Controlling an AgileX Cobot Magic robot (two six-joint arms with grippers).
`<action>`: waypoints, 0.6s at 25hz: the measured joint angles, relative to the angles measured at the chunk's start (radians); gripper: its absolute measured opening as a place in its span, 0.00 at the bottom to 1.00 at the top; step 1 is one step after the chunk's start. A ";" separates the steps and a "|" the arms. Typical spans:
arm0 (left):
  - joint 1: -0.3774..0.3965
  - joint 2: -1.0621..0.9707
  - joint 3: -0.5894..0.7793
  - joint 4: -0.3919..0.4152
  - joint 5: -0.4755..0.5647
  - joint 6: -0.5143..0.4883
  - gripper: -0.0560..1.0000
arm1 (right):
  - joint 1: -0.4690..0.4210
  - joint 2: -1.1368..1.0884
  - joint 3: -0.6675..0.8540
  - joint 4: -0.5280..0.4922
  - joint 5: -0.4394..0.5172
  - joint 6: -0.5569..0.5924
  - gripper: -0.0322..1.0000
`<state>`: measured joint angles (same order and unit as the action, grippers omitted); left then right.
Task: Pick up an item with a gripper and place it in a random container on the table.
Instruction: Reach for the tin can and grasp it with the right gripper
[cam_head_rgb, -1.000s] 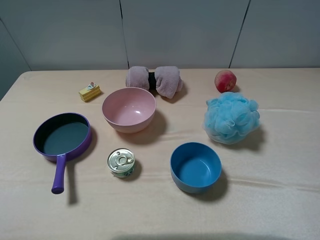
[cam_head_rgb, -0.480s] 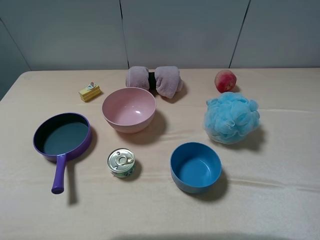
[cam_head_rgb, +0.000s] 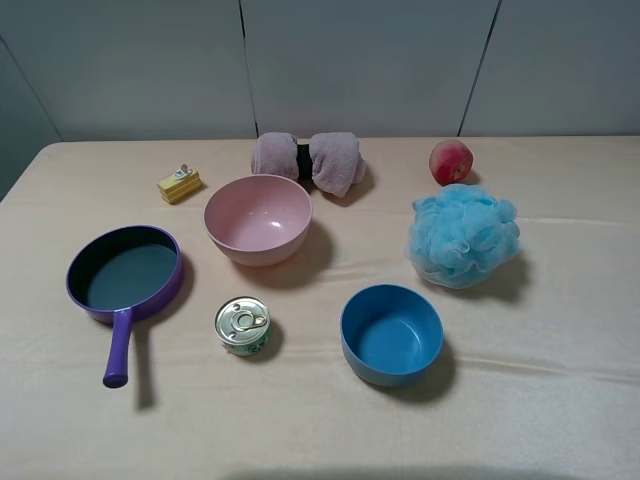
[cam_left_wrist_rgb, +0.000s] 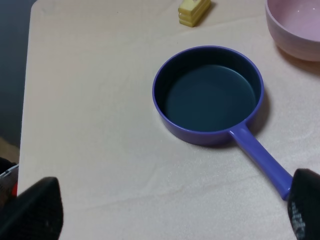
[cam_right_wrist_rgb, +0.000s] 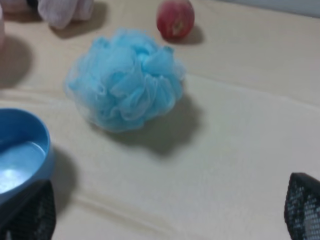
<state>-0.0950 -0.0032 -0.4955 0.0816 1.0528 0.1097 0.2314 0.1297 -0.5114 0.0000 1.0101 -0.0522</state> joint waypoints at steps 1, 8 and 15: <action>0.000 0.000 0.000 0.000 0.000 0.000 0.91 | 0.000 0.023 -0.009 0.010 -0.009 -0.012 0.70; 0.000 0.000 0.000 0.000 0.000 0.000 0.91 | 0.000 0.226 -0.072 0.112 -0.040 -0.137 0.70; 0.000 0.000 0.000 0.000 0.000 0.000 0.91 | 0.068 0.383 -0.102 0.203 -0.104 -0.200 0.70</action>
<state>-0.0950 -0.0032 -0.4955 0.0816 1.0528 0.1097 0.2995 0.5127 -0.6131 0.2031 0.9057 -0.2520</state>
